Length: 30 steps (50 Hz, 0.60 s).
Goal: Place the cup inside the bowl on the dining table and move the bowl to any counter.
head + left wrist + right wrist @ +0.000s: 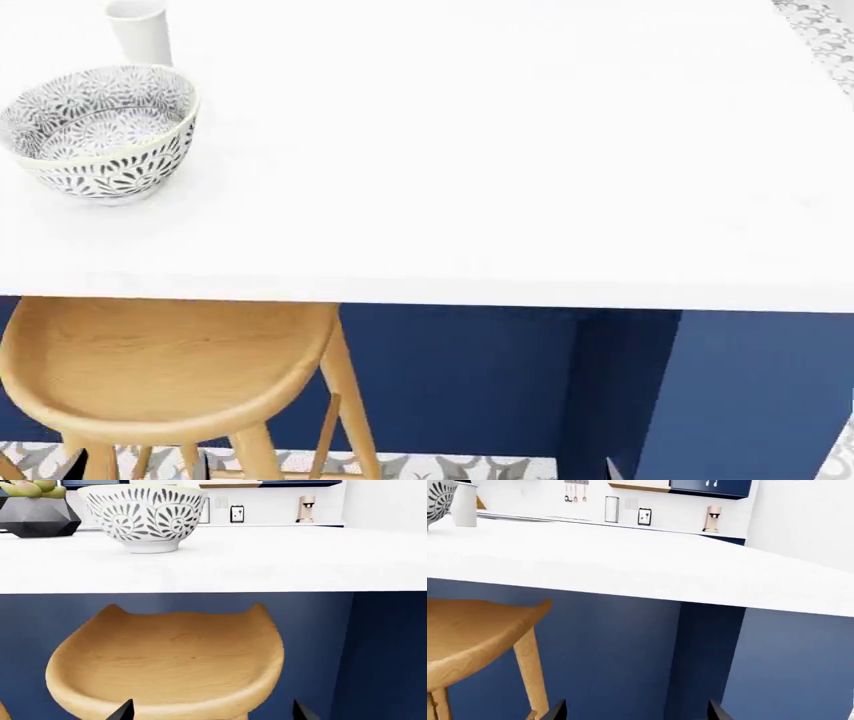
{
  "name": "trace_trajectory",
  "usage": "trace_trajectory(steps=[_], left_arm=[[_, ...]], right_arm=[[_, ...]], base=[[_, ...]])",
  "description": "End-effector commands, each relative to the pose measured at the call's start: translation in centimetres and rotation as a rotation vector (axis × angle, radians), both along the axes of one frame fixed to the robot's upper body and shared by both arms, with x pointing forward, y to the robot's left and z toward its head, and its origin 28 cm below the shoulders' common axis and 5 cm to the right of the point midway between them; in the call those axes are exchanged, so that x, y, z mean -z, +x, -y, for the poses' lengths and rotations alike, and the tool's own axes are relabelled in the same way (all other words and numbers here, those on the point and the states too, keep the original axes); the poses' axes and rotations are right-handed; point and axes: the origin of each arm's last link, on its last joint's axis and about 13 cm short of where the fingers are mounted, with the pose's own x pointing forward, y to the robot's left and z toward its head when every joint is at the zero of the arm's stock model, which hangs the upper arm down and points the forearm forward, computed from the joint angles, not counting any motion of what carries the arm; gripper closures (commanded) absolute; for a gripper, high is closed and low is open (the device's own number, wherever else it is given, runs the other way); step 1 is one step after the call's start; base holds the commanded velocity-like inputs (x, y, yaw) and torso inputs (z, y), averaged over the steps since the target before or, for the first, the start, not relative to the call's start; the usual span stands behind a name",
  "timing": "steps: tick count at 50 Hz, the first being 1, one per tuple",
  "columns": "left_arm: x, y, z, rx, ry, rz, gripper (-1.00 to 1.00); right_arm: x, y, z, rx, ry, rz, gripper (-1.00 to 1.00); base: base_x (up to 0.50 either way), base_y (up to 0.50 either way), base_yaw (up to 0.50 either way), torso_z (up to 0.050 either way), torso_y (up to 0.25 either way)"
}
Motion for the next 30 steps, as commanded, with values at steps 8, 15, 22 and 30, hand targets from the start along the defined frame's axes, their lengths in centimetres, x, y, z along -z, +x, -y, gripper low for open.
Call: trace_trajectory(steps=[8, 15, 22, 30], left_arm=[[0.01, -0.07, -0.12, -0.002, -0.001, 0.000, -1.00], [-0.02, -0.02, 0.01, -0.003, 0.005, -0.001, -1.00], [0.00, 0.13, 0.16, -0.004, -0.003, -0.006, -1.00], [-0.06, 0.09, 0.10, -0.005, -0.011, -0.002, -1.00]], right_arm=[[-0.03, -0.01, -0.03, -0.006, 0.000, 0.002, -1.00], [-0.04, 0.03, -0.01, -0.007, 0.002, 0.002, -1.00], [0.02, 0.03, -0.01, -0.006, 0.004, -0.001, -1.00], [0.03, 0.03, -0.04, -0.005, 0.005, -0.001, -1.00]], base=[[0.00, 0.50, 0.00, 0.000, 0.000], [0.00, 0.50, 0.00, 0.000, 0.000], [0.00, 0.50, 0.00, 0.000, 0.000], [0.00, 0.50, 0.00, 0.000, 0.000]])
